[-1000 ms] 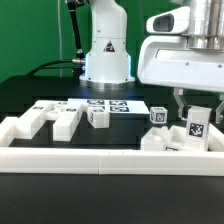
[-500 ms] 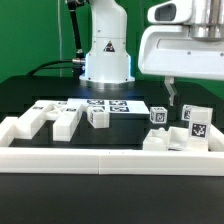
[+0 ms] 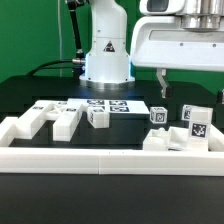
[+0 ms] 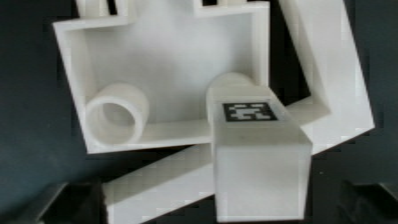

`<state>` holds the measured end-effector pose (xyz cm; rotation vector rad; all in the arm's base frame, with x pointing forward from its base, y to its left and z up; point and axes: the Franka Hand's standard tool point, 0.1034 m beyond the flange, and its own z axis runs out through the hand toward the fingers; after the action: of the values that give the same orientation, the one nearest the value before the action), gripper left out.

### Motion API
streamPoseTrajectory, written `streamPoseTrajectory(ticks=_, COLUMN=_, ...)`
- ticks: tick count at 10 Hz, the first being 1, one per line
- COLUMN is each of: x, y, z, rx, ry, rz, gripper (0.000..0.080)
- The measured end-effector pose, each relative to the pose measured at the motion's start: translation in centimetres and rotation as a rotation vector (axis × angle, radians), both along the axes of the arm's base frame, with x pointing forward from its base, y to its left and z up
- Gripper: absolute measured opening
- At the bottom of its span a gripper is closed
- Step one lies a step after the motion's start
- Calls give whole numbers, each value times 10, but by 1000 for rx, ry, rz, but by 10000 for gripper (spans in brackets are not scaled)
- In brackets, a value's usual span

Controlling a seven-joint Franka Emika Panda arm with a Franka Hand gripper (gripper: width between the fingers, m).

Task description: Assemble chair

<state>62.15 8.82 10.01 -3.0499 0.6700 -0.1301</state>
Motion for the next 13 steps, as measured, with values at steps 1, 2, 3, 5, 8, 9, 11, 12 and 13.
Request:
streamPoseTrajectory(ticks=1, x=-1, y=0, z=0, rx=-3, ry=-1, rz=27, gripper=649)
streamPoseTrajectory(ticks=2, x=-7, y=-2, z=0, rx=-6, ry=-1, rz=92, gripper=649)
streamPoseTrajectory(ticks=3, x=-17, y=-9, z=4, rx=-8, ry=-3, rz=142, gripper=649)
streamPoseTrajectory(ticks=5, x=-32, y=-32, z=7, rx=-3, ry=-2, rz=217, gripper=649)
streamPoseTrajectory(ticks=8, x=-32, y=-37, z=6, rx=-20, ry=1, rz=368, gripper=649)
streamPoseTrajectory(ticks=9, x=-32, y=-38, z=6, rx=-27, ry=1, rz=443, gripper=649)
streamPoseTrajectory(ticks=11, x=-35, y=-51, z=1, rx=-52, ry=-10, rz=620, gripper=649)
streamPoseTrajectory(ticks=12, x=-45, y=-67, z=-4, rx=-63, ry=-7, rz=678, gripper=649)
streamPoseTrajectory(ticks=13, x=-55, y=-81, z=-7, rx=-60, ry=8, rz=667, gripper=649)
